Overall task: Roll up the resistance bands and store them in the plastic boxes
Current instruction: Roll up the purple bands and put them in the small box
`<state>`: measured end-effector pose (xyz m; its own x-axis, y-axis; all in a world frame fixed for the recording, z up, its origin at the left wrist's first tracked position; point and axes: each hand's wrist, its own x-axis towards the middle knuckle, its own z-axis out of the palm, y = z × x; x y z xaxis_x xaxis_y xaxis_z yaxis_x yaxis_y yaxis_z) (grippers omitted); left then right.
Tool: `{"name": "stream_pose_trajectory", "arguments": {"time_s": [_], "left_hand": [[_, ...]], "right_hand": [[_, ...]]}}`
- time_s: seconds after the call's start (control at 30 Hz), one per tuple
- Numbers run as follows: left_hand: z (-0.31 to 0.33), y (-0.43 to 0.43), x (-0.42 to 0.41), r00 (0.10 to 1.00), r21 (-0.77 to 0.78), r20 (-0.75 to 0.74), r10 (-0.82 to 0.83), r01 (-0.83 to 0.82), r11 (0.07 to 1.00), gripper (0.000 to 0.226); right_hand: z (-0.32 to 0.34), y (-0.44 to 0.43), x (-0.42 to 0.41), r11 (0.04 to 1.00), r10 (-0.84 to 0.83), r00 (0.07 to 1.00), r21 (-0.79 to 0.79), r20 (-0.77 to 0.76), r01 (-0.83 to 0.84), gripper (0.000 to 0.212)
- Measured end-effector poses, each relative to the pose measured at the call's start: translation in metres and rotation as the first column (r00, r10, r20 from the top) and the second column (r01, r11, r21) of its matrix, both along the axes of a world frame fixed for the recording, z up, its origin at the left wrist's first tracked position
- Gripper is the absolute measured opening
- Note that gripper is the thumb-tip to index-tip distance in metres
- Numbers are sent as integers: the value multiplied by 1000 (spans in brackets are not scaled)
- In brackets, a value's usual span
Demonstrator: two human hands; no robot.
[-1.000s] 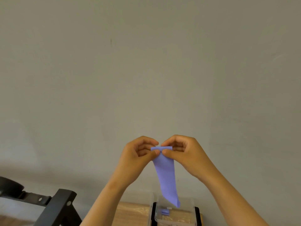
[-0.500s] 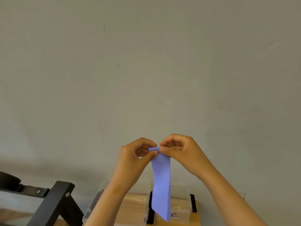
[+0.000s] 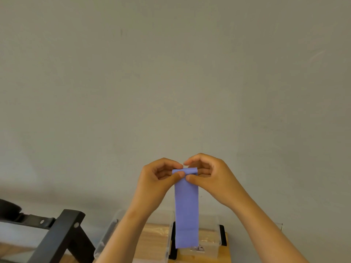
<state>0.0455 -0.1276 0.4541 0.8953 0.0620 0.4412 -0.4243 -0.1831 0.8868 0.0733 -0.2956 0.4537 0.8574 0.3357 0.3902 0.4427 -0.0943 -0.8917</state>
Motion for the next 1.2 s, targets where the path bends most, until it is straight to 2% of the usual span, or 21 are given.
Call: {"name": "stream_pose_trajectory", "arguments": {"time_s": [0.07, 0.2, 0.3, 0.43, 0.5, 0.57, 0.67, 0.73, 0.83, 0.87, 0.97, 1.03, 1.2], "left_hand": [[-2, 0, -1, 999, 20, 31, 21, -22, 1000, 15], [-3, -3, -6, 998, -16, 52, 24, -23, 1000, 16], [-2, -4, -6, 1000, -66, -12, -2, 1, 998, 5], [-2, -3, -5, 1000, -61, -18, 19, -20, 998, 8], [-2, -3, -7, 999, -75, 4, 34, -33, 997, 10], [-2, -4, -8, 998, -84, 24, 53, -51, 995, 13], [-4, -7, -10, 997, -84, 45, 69, -65, 994, 18], [-7, -9, -10, 998, -94, 31, 63, -59, 994, 18], [-9, -11, -8, 999, -125, -44, 6, -12, 992, 5], [-9, -11, -7, 999, -138, -53, 5, -12, 990, 9], [-8, -11, -7, 999, -132, -25, 30, -33, 991, 10], [-7, -10, -9, 999, -124, 3, 38, -37, 992, 14], [-10, -9, -11, 998, -121, 34, 48, -44, 992, 16]], "right_hand": [[0, 0, 0, 999, 36, 998, 1, -44, -36, 18], [0, 0, -2, 997, 25, 1000, 68, -11, -24, 7], [0, -2, -4, 999, 1, 1000, 52, 15, -2, 11], [0, -1, -7, 999, -35, 997, -9, 69, 36, 19], [0, -1, -8, 1000, -12, 1000, 24, 14, 12, 21], [2, -2, -8, 999, -8, 999, 44, -43, 9, 17], [3, -2, -7, 997, -54, 998, 60, -25, 56, 6], [4, -1, -8, 993, -62, 998, 100, -3, 62, 9], [4, -1, -9, 992, -71, 997, 104, 38, 66, 13], [4, -1, -10, 993, -74, 996, 94, 47, 69, 14], [3, -1, -10, 995, -70, 995, 70, 70, 65, 20], [1, -1, -9, 996, -45, 999, 82, 22, 43, 21], [0, 0, -7, 994, -61, 998, 88, -21, 62, 10]]}}
